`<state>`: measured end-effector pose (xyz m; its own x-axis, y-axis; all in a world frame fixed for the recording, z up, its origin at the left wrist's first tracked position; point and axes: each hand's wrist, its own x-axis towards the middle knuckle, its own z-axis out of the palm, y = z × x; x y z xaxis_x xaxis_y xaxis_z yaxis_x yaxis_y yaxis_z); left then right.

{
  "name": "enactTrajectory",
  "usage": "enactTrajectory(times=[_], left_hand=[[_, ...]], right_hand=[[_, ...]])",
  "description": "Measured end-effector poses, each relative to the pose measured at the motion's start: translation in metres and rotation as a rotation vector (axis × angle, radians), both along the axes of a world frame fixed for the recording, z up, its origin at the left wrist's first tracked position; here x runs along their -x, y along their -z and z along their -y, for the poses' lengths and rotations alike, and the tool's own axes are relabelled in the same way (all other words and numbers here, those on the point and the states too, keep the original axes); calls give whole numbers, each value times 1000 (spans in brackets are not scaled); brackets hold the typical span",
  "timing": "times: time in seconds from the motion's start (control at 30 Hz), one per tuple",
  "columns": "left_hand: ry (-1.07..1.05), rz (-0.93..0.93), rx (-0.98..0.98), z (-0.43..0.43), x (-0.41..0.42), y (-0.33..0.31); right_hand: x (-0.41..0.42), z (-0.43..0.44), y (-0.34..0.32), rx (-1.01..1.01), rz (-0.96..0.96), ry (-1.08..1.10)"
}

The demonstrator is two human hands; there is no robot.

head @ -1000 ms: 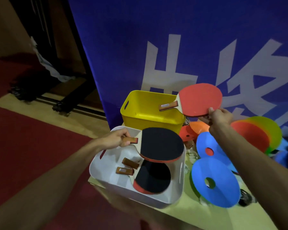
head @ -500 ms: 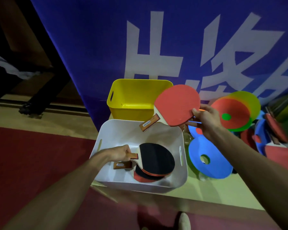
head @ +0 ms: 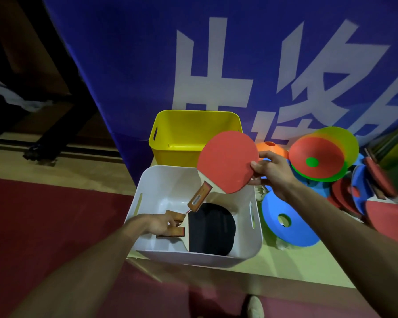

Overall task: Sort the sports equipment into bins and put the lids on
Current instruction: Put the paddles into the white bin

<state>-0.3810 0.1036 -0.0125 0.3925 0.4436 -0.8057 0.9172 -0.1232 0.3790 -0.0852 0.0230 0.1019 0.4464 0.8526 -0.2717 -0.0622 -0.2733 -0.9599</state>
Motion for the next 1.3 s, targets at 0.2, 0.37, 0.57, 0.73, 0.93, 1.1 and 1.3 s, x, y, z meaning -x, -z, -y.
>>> enactTrajectory(times=[0.2, 0.37, 0.57, 0.73, 0.93, 1.1, 1.3], left_hand=[[-287, 274, 12, -8, -1, -10], [-393, 520, 49, -4, -12, -48], [-179, 387, -272, 6, -16, -45], [-207, 307, -590, 4, -12, -34], [-175, 313, -508, -7, -8, -36], [-114, 280, -437, -17, -10, -29], [-43, 216, -429, -31, -8, -22]], right_hand=[[8, -8, 1, 55, 63, -121], [20, -10, 8, 110, 45, -194], [32, -7, 17, 138, -154, -228], [39, -9, 20, 188, -224, -261], [35, -17, 23, 317, 283, -338], [25, -12, 30, 424, 800, -393], [22, -9, 35, 338, 722, -356]])
